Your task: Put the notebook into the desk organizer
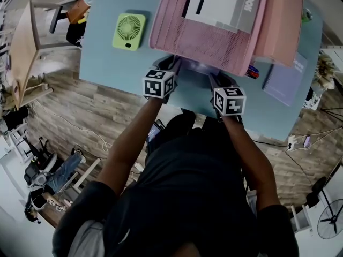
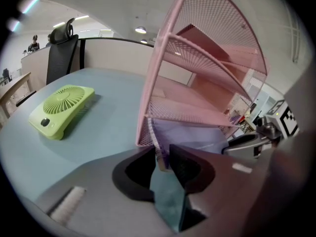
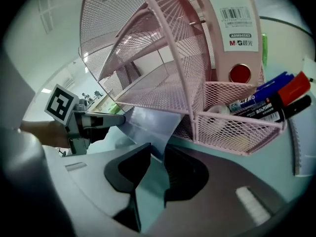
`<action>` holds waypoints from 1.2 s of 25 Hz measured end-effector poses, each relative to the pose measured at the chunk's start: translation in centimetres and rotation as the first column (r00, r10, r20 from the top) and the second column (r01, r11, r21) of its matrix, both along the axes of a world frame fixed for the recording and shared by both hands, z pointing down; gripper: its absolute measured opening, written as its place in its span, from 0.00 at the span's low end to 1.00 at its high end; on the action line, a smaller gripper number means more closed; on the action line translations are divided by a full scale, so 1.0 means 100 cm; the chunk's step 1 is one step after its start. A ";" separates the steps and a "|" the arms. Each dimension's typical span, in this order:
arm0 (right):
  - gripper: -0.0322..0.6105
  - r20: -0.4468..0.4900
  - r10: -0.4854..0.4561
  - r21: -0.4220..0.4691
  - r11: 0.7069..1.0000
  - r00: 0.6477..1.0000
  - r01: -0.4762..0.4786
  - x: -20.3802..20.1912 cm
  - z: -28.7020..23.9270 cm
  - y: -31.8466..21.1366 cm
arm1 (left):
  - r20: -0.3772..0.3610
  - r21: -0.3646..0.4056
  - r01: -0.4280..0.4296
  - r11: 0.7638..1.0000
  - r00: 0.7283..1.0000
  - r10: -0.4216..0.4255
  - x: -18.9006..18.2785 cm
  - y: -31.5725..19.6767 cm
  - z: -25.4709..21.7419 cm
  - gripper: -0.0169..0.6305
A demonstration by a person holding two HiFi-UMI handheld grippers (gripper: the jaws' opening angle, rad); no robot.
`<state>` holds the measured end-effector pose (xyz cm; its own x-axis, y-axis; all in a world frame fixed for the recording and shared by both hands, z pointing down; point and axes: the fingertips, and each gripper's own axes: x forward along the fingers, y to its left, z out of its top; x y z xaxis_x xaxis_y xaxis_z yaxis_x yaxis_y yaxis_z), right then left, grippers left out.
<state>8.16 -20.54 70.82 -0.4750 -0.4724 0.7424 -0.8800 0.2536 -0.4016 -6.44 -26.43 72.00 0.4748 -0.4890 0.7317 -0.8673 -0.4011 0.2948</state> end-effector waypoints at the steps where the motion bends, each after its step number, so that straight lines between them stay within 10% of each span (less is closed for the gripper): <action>1: 0.18 -0.003 0.002 -0.003 1.000 1.000 -0.002 0.001 0.001 -0.001 | 0.005 -0.002 0.001 1.000 1.000 -0.001 0.001 -0.002 0.001 0.26; 30: 0.31 -0.182 0.008 0.041 0.999 0.983 0.000 0.016 -0.004 -0.008 | 0.089 0.032 -0.027 0.999 0.996 0.024 -0.023 -0.002 -0.005 0.26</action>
<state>9.81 -21.31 70.44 -0.3318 -0.5057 0.7963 -0.9384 0.2630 -0.2239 -8.73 -26.64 71.50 0.4214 -0.5021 0.7552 -0.8789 -0.4314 0.2035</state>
